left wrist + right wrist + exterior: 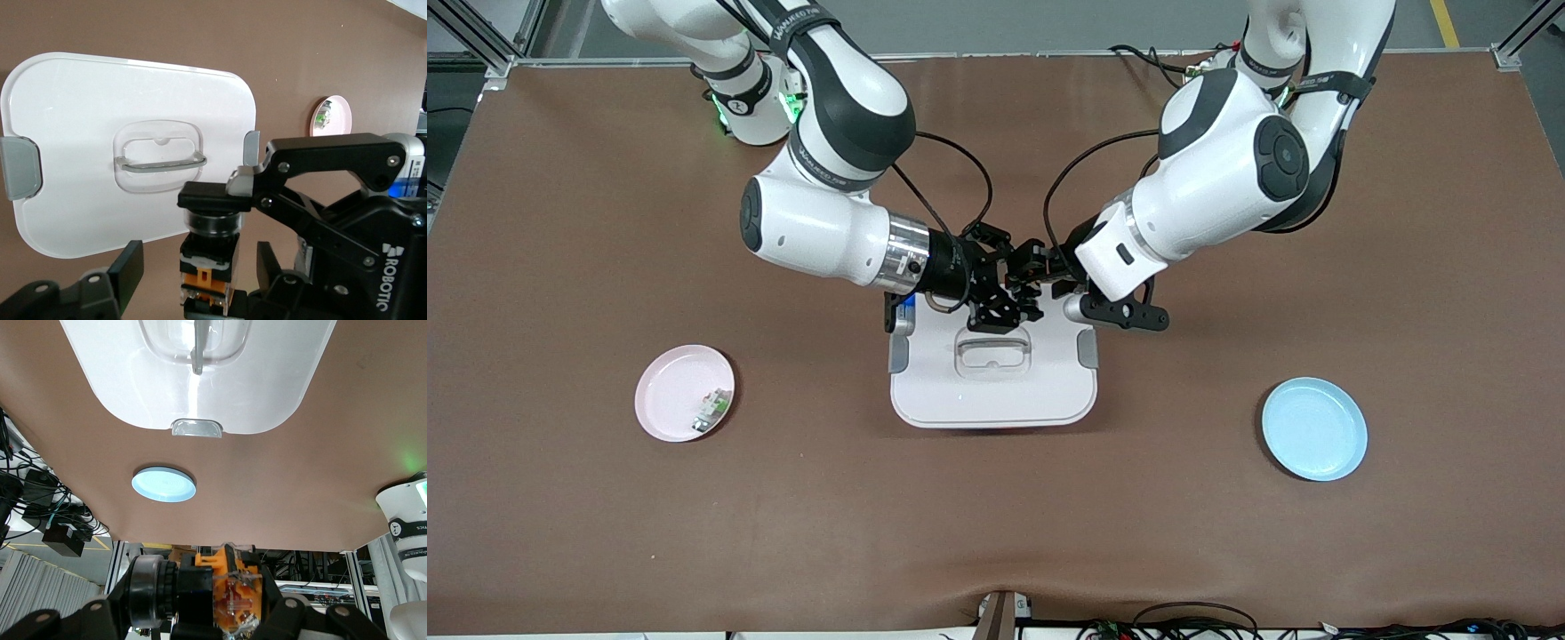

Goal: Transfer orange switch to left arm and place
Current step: 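Grasp the switch with the left gripper beside the right gripper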

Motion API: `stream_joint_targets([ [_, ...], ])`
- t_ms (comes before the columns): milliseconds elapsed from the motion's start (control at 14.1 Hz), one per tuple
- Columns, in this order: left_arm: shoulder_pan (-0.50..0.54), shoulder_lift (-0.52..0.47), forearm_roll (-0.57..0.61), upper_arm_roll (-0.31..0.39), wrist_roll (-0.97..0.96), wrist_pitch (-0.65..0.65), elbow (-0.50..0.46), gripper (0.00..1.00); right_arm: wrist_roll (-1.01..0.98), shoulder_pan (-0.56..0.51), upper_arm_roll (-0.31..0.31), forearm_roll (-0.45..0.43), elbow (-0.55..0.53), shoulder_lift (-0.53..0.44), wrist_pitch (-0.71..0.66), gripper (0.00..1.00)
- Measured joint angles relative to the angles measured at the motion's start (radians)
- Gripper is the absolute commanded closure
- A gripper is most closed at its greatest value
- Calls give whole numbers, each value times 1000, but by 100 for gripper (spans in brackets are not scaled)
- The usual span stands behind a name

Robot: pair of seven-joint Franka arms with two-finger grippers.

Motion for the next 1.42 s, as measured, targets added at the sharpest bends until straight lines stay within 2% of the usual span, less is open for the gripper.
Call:
stream_joint_targets([
  [142,-4,3,0,0,0,7,0,46,0,0,0,0,0,0,0,89],
  [283,-8,7,0,0,0,10,0,51,0,0,0,0,0,0,0,89],
  [354,-9,9,0,0,0,12,0,57,0,0,0,0,0,0,0,89],
  [496,-12,10,0,0,-6,13,0,78,0,0,0,0,0,0,0,89],
  [566,-13,10,-2,-1,-8,15,1,94,0,0,0,0,0,1,0,89],
  [637,-14,10,-3,-1,-8,17,1,100,0,0,0,2,0,1,-1,89],
  [1062,-13,10,-4,-1,-8,19,1,100,0,0,-1,5,1,1,-1,87],
  [1133,-13,10,-4,-1,-8,19,1,100,0,0,-1,5,1,1,-1,77],
  [1204,-13,10,-4,-1,-8,19,1,100,0,0,-1,5,1,1,0,57],
  [1274,-13,10,-4,-1,-8,19,1,100,0,0,-1,6,2,1,0,28],
  [1345,-12,10,-2,-1,-8,18,2,100,0,1,0,8,3,3,0,10],
  [1416,-12,10,4,-1,-8,16,2,100,0,1,0,11,4,5,1,0],
])
